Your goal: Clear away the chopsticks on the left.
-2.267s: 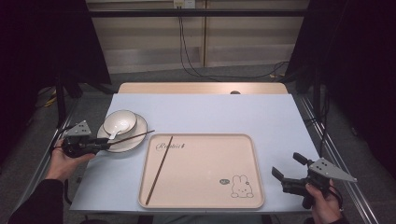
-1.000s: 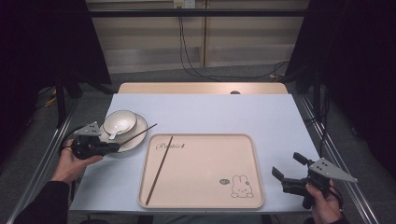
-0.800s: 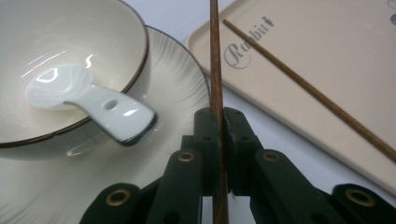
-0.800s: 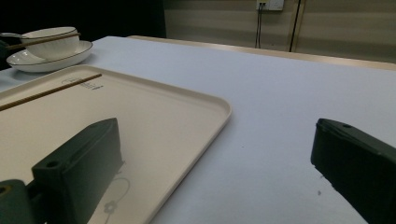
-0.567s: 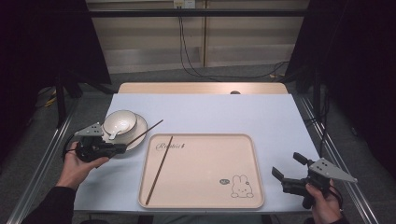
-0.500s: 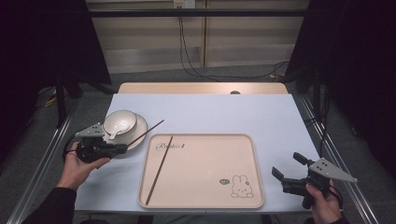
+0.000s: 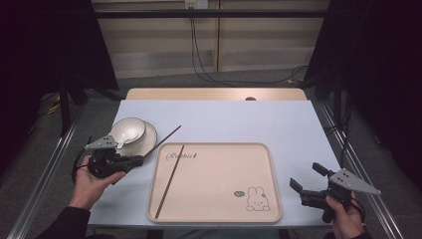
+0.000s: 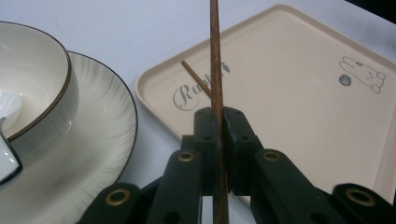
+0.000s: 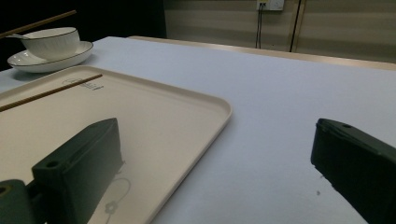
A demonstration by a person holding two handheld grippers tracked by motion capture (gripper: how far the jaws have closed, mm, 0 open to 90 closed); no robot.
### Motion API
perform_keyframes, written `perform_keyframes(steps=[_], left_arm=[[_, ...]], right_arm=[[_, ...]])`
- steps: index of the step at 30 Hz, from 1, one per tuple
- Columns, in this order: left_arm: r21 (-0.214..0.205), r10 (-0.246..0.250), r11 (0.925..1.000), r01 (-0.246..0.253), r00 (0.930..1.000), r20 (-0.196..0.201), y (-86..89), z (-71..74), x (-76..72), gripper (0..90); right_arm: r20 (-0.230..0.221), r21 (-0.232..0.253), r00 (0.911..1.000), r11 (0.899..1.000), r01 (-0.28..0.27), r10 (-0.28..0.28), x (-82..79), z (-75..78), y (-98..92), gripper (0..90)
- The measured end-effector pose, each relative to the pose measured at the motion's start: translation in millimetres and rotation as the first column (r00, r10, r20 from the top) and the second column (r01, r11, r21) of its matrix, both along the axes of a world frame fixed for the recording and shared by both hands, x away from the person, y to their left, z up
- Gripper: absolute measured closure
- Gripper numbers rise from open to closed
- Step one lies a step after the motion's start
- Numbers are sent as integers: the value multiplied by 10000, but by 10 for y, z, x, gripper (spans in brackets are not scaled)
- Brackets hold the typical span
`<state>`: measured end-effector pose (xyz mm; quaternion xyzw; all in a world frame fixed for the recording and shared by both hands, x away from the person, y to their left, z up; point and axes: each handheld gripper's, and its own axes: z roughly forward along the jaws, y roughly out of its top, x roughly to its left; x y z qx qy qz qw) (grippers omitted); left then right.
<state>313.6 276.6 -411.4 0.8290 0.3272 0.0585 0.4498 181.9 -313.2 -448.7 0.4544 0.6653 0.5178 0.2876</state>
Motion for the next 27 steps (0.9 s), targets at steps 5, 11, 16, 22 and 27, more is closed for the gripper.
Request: perform_keyframes(steps=[5,11,16,22,27], left_arm=[[-130,93,9999,-90,9996,256,-132,52,-111,850],[-184,251,9995,-251,9997,-2,-312,143,-193,850],[-328,241,9992,-245,9997,-100,-417,163,-234,850],[-450,741,9962,-751,9970,-240,-509,146,-281,850],[-444,714,9963,-742,9956,-605,-634,78,-351,850]], right_arm=[[-12,13,10000,10000,-13,13,2,0,1,15],[3,18,10000,10000,-14,14,2,1,1,15],[-37,30,10000,10000,-10,11,0,1,3,15],[-17,21,10000,10000,-19,19,0,1,2,15],[-10,-2,10000,10000,-40,40,2,0,4,14]])
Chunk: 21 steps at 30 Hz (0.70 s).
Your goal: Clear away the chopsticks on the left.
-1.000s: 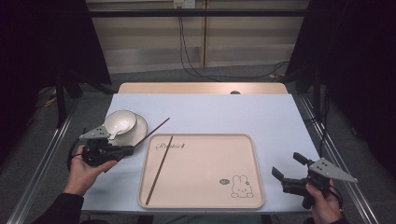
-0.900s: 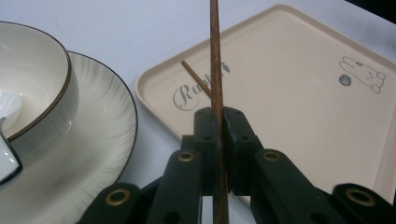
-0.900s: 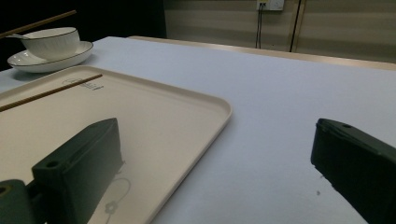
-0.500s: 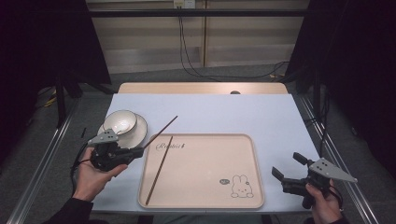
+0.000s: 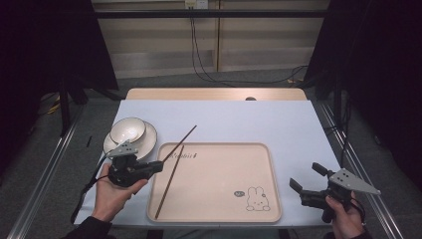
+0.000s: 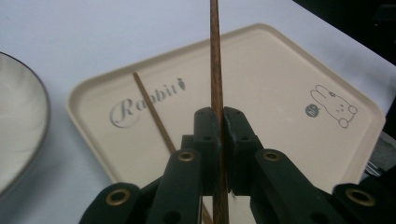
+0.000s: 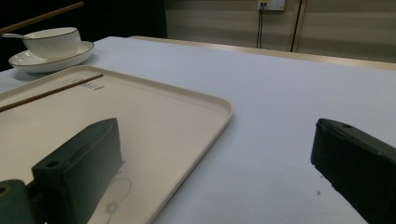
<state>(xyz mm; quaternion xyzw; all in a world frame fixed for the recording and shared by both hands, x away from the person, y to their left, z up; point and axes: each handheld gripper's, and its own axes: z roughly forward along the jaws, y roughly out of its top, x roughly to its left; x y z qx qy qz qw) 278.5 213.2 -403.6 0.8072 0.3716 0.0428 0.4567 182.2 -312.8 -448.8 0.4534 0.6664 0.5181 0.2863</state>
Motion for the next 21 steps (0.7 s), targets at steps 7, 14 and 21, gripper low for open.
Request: perform_keyframes(steps=[7,14,21], left_arm=[[-53,-13,10000,13,10000,-10,-240,-33,-94,850],[217,899,9957,-896,9959,-134,-350,-143,-120,850],[536,1604,9860,-1576,9856,-533,-401,-245,-162,850]], right_arm=[[24,-5,10000,10000,-12,12,2,-2,1,15],[11,-14,10000,10000,-19,19,-3,-2,-1,15],[-4,-9,10000,10000,-30,30,-3,-1,2,15]])
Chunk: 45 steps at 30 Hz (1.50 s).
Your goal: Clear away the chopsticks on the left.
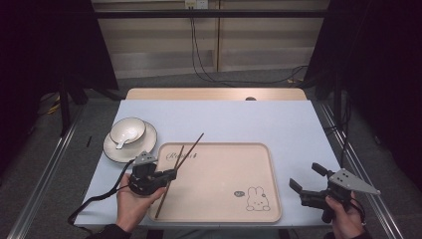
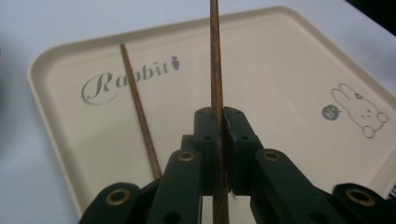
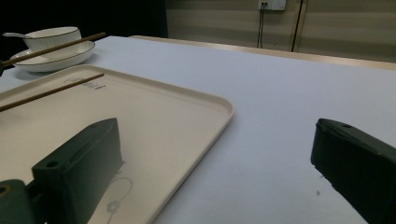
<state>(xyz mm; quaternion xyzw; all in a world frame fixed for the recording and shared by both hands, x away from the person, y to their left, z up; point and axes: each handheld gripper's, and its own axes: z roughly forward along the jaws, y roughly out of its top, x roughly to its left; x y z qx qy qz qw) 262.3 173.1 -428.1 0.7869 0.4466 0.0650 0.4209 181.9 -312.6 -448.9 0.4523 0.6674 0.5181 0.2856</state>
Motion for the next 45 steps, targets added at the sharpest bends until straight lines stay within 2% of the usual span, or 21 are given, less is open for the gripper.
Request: perform_keyframes(steps=[2,5,7,9,10,11,12,15,18,29,36,39,42,45], left_arm=[[1,297,9996,-297,9995,-61,3,-21,-19,849],[330,845,9960,-834,9958,-340,7,-73,-39,848],[328,1004,9945,-995,9945,-293,4,-88,-43,848],[377,1098,9934,-1082,9930,-444,-9,-110,-44,848],[470,1131,9927,-1110,9925,-456,-12,-120,-47,847],[545,1180,9919,-1143,9905,-700,-42,-157,-52,847],[545,1180,9919,-1143,9905,-700,-42,-157,-52,847],[949,1325,9876,-1249,9881,-783,-64,-198,-45,847],[1177,1334,9854,-1226,9871,-882,-73,-233,-37,847],[1490,1557,9796,-1348,9780,-1389,-117,-334,29,847],[1409,1668,9792,-1462,9748,-1480,-124,-342,45,843],[1261,1646,9813,-1455,9737,-1574,-129,-341,45,789],[1382,1677,9795,-1467,9736,-1551,-125,-340,47,824],[1329,1590,9813,-1393,9756,-1512,-130,-340,44,805]], right_arm=[[6,5,10000,10000,15,-15,-1,-1,-1,14],[-4,-1,10000,10000,11,-11,-4,-1,-1,15],[7,26,10000,10000,32,-32,-4,-1,3,14],[9,-30,10000,10000,-25,25,-4,0,0,15],[31,-56,10000,10000,-36,36,-3,-1,-1,15],[-1,14,10000,10000,0,0,-4,0,3,15],[-1,14,10000,10000,0,0,-4,0,3,15],[24,-53,10000,10000,-62,63,-2,-2,3,15],[23,-40,10000,10000,-59,59,-2,-2,3,15],[4,-17,10000,10000,-43,43,-5,-2,1,15],[8,-33,10000,10000,-46,46,-4,-4,0,15],[23,-49,10000,10000,-62,62,-4,-4,1,15],[12,-40,10000,10000,-51,51,-4,-4,0,15],[16,-37,10000,10000,-50,50,-3,-4,1,15]])
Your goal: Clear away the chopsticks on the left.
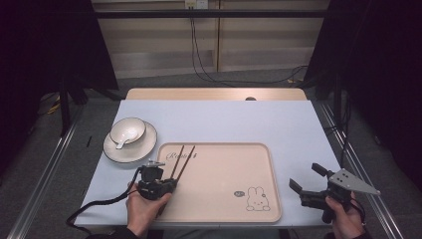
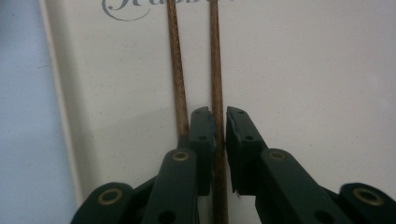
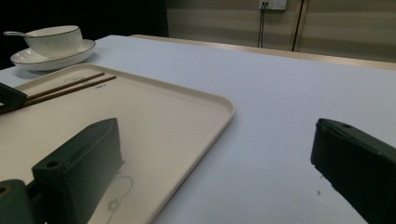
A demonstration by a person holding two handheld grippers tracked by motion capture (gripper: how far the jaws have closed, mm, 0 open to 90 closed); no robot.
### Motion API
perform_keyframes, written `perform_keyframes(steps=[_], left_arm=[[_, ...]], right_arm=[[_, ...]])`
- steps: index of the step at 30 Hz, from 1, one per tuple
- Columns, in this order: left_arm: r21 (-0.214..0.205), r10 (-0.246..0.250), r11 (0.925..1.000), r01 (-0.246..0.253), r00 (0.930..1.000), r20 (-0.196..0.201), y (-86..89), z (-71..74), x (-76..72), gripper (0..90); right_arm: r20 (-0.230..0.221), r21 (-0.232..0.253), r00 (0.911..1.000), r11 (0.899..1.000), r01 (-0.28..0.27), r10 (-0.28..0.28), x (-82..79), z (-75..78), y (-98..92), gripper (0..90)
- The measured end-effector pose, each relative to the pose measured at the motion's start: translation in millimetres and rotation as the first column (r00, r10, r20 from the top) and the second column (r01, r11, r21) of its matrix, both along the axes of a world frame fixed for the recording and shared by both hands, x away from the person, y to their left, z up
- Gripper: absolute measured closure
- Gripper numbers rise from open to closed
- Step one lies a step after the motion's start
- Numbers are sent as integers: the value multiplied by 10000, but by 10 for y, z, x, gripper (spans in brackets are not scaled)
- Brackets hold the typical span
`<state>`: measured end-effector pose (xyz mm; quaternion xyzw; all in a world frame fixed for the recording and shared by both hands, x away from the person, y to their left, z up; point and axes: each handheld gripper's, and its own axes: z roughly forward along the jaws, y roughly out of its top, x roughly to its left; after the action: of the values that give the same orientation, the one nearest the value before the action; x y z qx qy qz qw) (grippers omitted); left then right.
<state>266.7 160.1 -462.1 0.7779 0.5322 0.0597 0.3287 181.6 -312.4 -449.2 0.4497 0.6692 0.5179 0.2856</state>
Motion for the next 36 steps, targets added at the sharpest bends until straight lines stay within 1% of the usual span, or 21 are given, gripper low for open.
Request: perform_keyframes(steps=[6,7,10,11,12,15,16,17,18,19,20,21,23,26,29,30,31,32,33,34,36], left_arm=[[-103,-344,9993,347,9990,288,9,27,-16,791],[-313,-492,9982,503,9981,366,10,47,-27,791],[-450,-885,9947,930,9917,937,35,99,-37,688],[-450,-885,9947,930,9917,937,35,99,-37,637],[-594,-1244,9894,1322,9849,1201,55,145,-35,585],[-746,-1478,9844,1592,9791,1393,74,185,-39,481],[-707,-1708,9798,1871,9668,1902,107,224,-48,433],[-707,-1708,9798,1871,9668,1902,107,224,-48,387],[-690,-1766,9778,1981,9550,2385,144,272,-48,318],[-690,-1766,9778,1981,9550,2385,144,272,-48,252],[-533,-1953,9739,2208,9337,3001,192,323,-52,228],[-533,-1953,9739,2208,9337,3001,192,323,-52,193],[-486,-1968,9730,2257,9210,3363,238,373,-61,146],[-625,-2156,9643,2573,9001,3786,325,430,-77,69],[-280,-2270,9653,2595,8877,4006,388,463,-108,27],[-302,-2245,9640,2643,8692,4406,467,475,-135,29],[-471,-2324,9584,2814,8656,4436,527,463,-134,26],[-471,-2324,9584,2814,8656,4436,527,463,-134,23],[-733,-1968,9646,2533,8766,4390,658,431,-123,24],[-733,-1968,9646,2533,8766,4390,658,431,-123,24],[-570,-1607,9759,2105,8709,4644,770,398,-144,26]], right_arm=[[0,-28,10000,10000,73,-73,-5,3,-6,21],[0,-28,10000,10000,73,-73,-5,3,-6,21],[29,-20,9999,9999,105,-105,-5,2,-14,21],[29,-20,9999,9999,105,-105,-5,2,-14,21],[9,-1,10000,10000,86,-86,-9,4,-7,21],[59,-36,10000,10000,79,-79,-6,3,-15,21],[54,-19,10000,10000,74,-74,-6,3,-14,21],[54,-19,10000,10000,74,-74,-6,3,-14,21],[19,19,10000,10000,60,-60,-8,4,-8,21],[40,12,10000,10000,70,-70,-6,3,-8,21],[49,-2,10000,10000,68,-68,-7,4,-10,21],[49,-2,10000,10000,68,-68,-7,4,-10,21],[60,-5,10000,10000,66,-66,-7,3,-11,21],[69,-11,10000,10000,70,-70,-6,3,-11,21],[57,-6,10000,10000,54,-54,-7,3,-12,21],[70,-5,9999,10000,74,-74,-6,3,-11,21],[31,27,10000,10000,84,-84,-8,4,-6,21],[31,27,10000,10000,84,-84,-8,4,-6,21],[46,12,10000,10000,72,-72,-7,4,-4,21],[48,14,10000,10000,74,-74,-8,4,-4,21],[37,27,10000,10000,64,-64,-8,4,-6,21]])
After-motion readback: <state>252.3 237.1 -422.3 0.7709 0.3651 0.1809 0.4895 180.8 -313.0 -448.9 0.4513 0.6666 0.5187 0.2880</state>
